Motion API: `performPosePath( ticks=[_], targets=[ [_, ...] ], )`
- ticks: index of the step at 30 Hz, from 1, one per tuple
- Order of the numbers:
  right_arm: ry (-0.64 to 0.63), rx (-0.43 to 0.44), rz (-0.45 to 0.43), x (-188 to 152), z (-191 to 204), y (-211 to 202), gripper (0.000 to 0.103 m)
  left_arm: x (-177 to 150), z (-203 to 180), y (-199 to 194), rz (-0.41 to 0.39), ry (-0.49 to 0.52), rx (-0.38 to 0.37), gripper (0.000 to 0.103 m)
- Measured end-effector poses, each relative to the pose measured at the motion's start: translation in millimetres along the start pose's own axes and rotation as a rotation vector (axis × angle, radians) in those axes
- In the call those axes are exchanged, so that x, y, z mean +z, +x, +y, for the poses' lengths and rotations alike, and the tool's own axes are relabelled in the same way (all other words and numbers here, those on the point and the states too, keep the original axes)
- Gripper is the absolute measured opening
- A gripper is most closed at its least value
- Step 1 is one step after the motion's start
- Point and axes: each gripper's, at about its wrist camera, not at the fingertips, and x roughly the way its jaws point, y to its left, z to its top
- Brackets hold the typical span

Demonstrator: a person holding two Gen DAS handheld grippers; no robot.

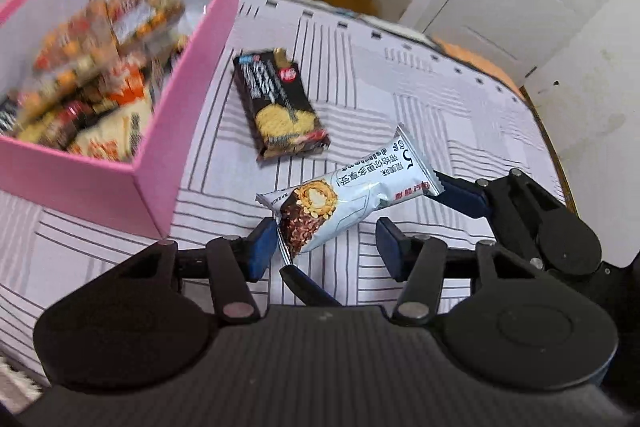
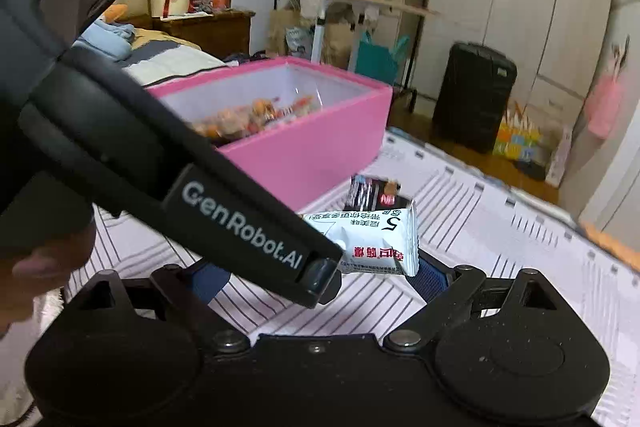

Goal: Organize snacks
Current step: 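Grasp the white snack bar with the left tool, then carry the white snack bar into the pink box and open the left tool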

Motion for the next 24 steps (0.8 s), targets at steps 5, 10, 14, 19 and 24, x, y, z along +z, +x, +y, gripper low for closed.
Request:
performPosePath(
  ticks=[5,10,14,19,24],
  targets=[
    [-0.066,-0.027,-0.035,20,14,-18,0.096,9,-6,-31,-0.003,0.041,-0.001,0.053],
    [-0.068,-0.018,-0.092,40,24,-24,0.096,20,-3,-58,0.003,0.064,0.001,0.053],
    [-0.066,0.005,-0.137,55,32,-20,0.096,29,5,-73,-0.012,0.063,0.021,0.053],
    [-0.073,0.050,-0.170,75,42,-5,0.096,41,22,-90,-0.054,0.054,0.069,0.053],
    [0.022,0.177,-0.144,84,35,23,0.096,56,48,-101,-0.085,0.028,0.126,0.053]
  ],
)
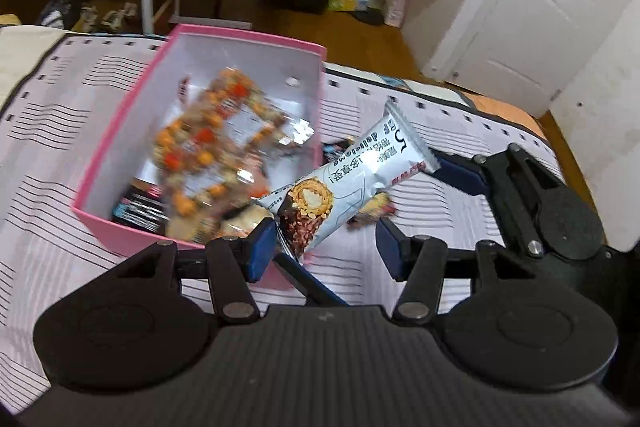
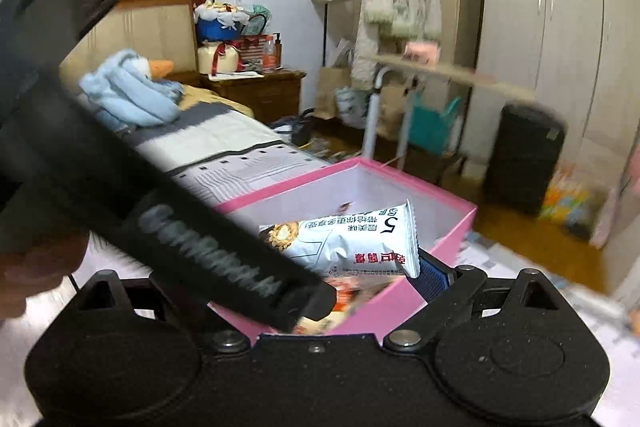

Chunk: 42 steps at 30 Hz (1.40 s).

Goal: Organize snacks
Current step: 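Carry the white snack bar into the pink box and open the left tool, then grasp the second NB cracker pack with the left tool while the right tool grasps the black flat package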

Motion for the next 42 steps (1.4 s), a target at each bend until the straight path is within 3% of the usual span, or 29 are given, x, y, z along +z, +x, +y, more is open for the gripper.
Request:
performPosePath(
  ticks=[3,12,16,21,24,28,34,37,42],
  targets=[
    [0.072,0.058,0.028,-4,-6,18,0.096,3,9,7,-0.004,0.037,0.046,0.053],
    [0.092,0.047,0.109,0,-4,65,0.096,15,43,28,0.017,-0.012,0.123,0.057],
    [0.100,0.039,0.094,0,-13,45,0.096,19,60,27,0.015,-0.056,0.140,0.058],
    [0.110,0.009,0.031,-7,-36,2,0.096,19,69,8,-0.032,-0.082,0.080,0.058],
    [0.205,-0.035,0.019,-31,-59,-18,0.095,19,57,3,-0.057,-0.047,0.012,0.056],
    [0.260,-0.094,0.079,-58,-83,-22,0.084,16,32,15,-0.043,-0.033,-0.090,0.048],
    [0.226,-0.134,0.119,-85,-109,-26,0.080,6,-26,50,0.032,0.024,-0.154,0.042],
    [0.172,-0.160,0.153,-99,-120,-28,0.079,3,-54,75,0.039,0.024,-0.114,0.044],
    [0.147,-0.192,0.194,-118,-149,-31,0.079,-5,-84,121,0.006,0.041,0.075,0.046]
  ],
)
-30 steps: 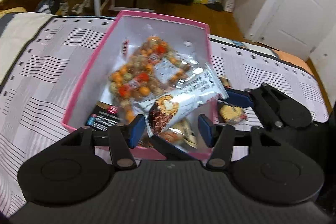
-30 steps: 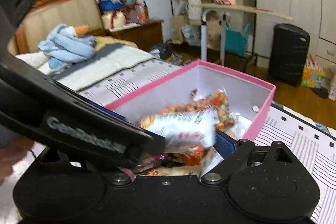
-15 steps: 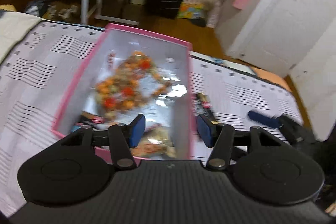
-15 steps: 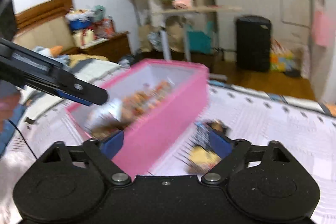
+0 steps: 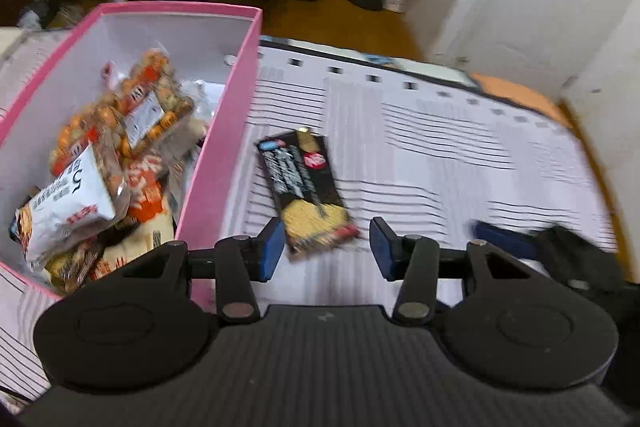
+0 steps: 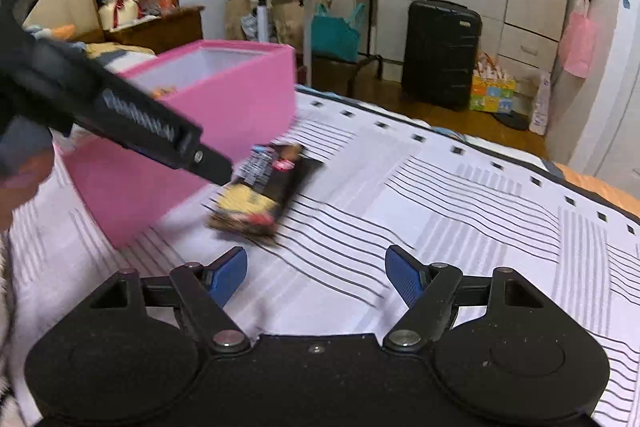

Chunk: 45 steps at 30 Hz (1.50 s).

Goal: Organize snacks
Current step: 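Grasp the second NB cracker pack with the left tool while the right tool grasps the black flat package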

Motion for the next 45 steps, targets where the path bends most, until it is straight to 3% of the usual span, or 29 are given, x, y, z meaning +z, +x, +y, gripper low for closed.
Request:
performPosePath(
  ticks=[6,11,16,22,25,29,33,37,39,40,43,45],
  targets=[
    [0.019,-0.028,0.011,2,-38,16,0.076,-7,-16,52,0.037,-0.036,0.137,0.048],
    [0.080,0.016,0.023,17,-62,41,0.070,-12,-18,72,-0.070,-0.062,0.238,0.063],
    [0.169,0.066,0.053,29,-69,68,0.067,-10,-20,79,-0.101,-0.048,0.244,0.063],
    [0.171,0.060,0.080,29,-61,79,0.067,-8,-15,76,-0.081,-0.080,0.209,0.063],
    [0.171,0.056,0.089,28,-61,76,0.067,-5,-6,79,-0.065,-0.134,0.149,0.063],
    [0.171,0.056,0.092,24,-67,73,0.067,-1,11,72,-0.034,-0.293,0.019,0.065],
    [0.155,0.099,0.095,18,-65,71,0.067,7,-4,78,-0.028,-0.191,0.087,0.067],
    [0.086,0.176,0.088,12,-51,67,0.067,9,-6,97,0.034,-0.183,0.112,0.068],
    [0.040,0.211,0.087,11,-39,66,0.067,9,-5,99,0.030,-0.174,0.118,0.063],
    [0.017,0.219,0.085,11,-34,66,0.067,10,-5,98,0.027,-0.155,0.124,0.054],
    [-0.025,0.218,0.075,12,-16,73,0.067,16,-7,96,0.033,-0.095,0.139,0.050],
    [-0.017,0.215,0.070,15,-8,81,0.067,18,-3,94,0.036,-0.106,0.130,0.050]
  ],
)
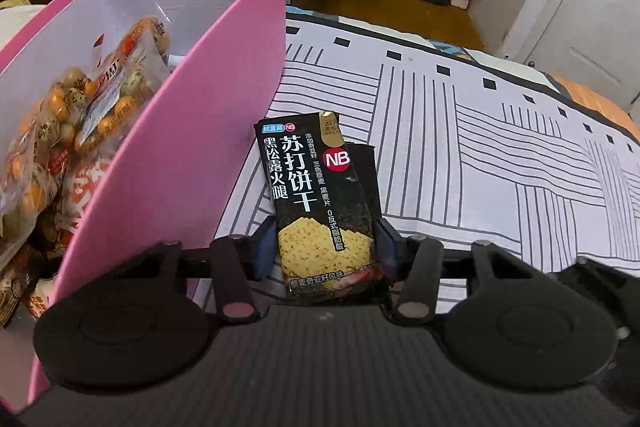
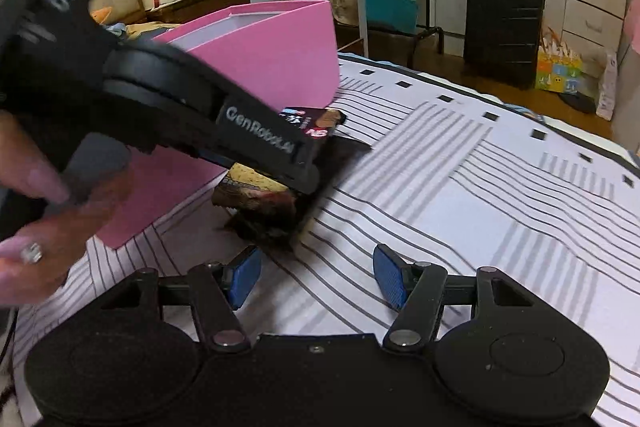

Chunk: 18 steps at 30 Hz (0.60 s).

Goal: Organize snacks
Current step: 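Grasp the second NB cracker pack with the left tool while the right tool grasps the black flat package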

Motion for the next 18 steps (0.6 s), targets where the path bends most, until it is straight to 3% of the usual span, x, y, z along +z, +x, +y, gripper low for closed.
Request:
performPosePath(
  ticks=[2,4,12,15,18],
  targets=[
    [0.001,-0.006,-0.017,2,6,9,0.069,1,2,-2,-0.004,-0.008,-0.006,0.050],
    [-0.019,-0.009,-0.026,5,15,17,0.079,2,4,-1,0.004,-0.010,-0.015,0.049],
    [-0.118,-0.041,-0.017,7,42,28,0.081,5,11,-13,0.007,-0.025,-0.059,0.049],
    [-0.102,-0.051,-0.026,8,45,31,0.089,7,17,-21,0.003,-0.043,-0.094,0.049],
    [-0.077,-0.084,-0.042,10,47,36,0.088,7,16,-25,-0.008,-0.030,-0.098,0.049]
  ],
)
